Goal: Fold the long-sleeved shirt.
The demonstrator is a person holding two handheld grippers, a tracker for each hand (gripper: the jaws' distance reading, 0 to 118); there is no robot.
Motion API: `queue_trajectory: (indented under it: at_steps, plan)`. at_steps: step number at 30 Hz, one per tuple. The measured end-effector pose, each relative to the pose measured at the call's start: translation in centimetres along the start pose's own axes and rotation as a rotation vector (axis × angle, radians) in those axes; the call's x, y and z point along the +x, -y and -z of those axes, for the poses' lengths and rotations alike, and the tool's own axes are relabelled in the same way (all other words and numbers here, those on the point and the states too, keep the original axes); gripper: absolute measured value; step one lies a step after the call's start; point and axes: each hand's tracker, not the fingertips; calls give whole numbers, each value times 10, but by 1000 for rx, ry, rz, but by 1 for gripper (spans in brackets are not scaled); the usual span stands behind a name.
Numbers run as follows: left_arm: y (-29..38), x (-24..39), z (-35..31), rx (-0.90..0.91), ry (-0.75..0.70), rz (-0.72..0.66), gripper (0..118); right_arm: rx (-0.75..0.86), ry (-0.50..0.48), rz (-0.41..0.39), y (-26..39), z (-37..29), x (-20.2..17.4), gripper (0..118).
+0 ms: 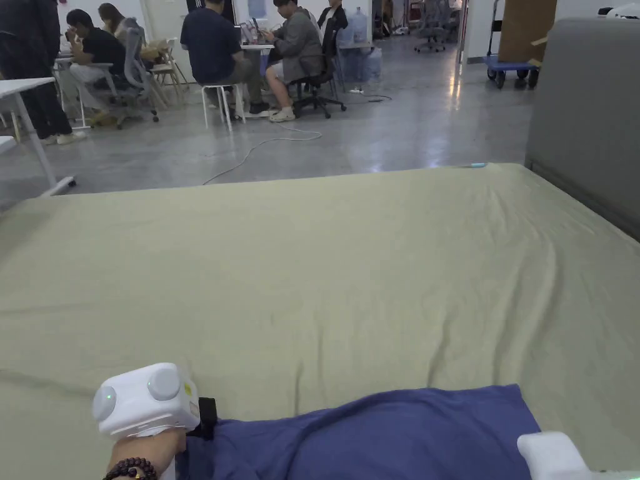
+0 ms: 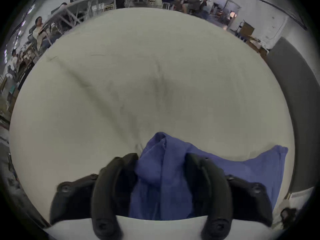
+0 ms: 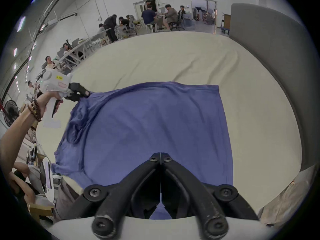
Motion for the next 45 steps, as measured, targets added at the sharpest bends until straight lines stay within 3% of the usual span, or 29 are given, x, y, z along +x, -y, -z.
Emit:
queue_trajectory:
  at_steps: [1,5,12,13,15,16,20,21,25,30,36,39,45]
  plan:
    - [-1,8,-6,3,27,42,8,-1,5,2,-9,6,5,0]
    - [7,34,-36,68,20,186,8,52,93,-7,-63,32,32,0]
    - [23,36,-69,108,79,196,8,-40,205,53,-167,111,101,0]
    - [26,37,-71,109,78,201,8,-81,234,77,-173,122,109,14]
    - [29,34,-75,109,85,197,8,-157,237,113,-175,139,118,65]
    - [30,33,-76,108,91,192,8,-177,221,107,-175,145,120,68]
    - [31,32,-75,95,87,190,8,-224,238,70,-168,161,115,67]
    - [32,32,-75,92,92,190,8,-226,233,73,-166,165,116,60]
    - [34,31,-76,89,81,173,8,-177,223,123,-157,163,108,3]
    - [34,27,-95,116,135,143,8,-106,154,106,-154,121,102,2]
    - [59,8,-169,175,202,162,8,66,62,68,-137,11,106,2]
    - [88,-7,-199,178,227,198,8,119,60,2,-106,-39,103,2]
    - [166,-37,-228,135,239,250,8,106,9,-35,-9,-104,96,2]
